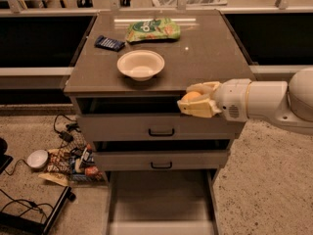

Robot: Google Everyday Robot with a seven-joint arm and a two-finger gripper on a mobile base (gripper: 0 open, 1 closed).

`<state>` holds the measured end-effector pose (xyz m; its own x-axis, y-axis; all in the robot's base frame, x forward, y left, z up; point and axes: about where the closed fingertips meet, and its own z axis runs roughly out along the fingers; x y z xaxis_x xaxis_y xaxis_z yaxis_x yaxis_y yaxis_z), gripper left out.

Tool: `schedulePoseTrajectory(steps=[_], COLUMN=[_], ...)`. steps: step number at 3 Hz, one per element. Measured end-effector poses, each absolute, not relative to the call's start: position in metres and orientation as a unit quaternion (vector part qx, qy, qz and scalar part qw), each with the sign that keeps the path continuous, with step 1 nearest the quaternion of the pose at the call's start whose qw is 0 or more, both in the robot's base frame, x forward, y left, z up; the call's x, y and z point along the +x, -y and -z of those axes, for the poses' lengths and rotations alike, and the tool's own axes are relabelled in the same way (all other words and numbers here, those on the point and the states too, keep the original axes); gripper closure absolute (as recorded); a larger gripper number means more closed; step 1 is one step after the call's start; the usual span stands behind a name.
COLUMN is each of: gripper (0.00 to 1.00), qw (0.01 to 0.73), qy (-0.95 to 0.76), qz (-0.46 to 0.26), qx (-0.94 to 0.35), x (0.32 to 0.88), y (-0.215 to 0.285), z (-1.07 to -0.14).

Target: Pick orange from bottom drawer and place on counter

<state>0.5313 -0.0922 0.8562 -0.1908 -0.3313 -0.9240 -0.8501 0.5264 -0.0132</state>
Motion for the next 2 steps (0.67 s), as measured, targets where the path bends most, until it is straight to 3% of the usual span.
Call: schedulePoseTrajectory(steps=[2], gripper=[1.0], qw=[0.502], qy=[-0.724], qz=[-0.236], qx=[-0.41], x=[0.572], y=[0.1], z=[-0.917])
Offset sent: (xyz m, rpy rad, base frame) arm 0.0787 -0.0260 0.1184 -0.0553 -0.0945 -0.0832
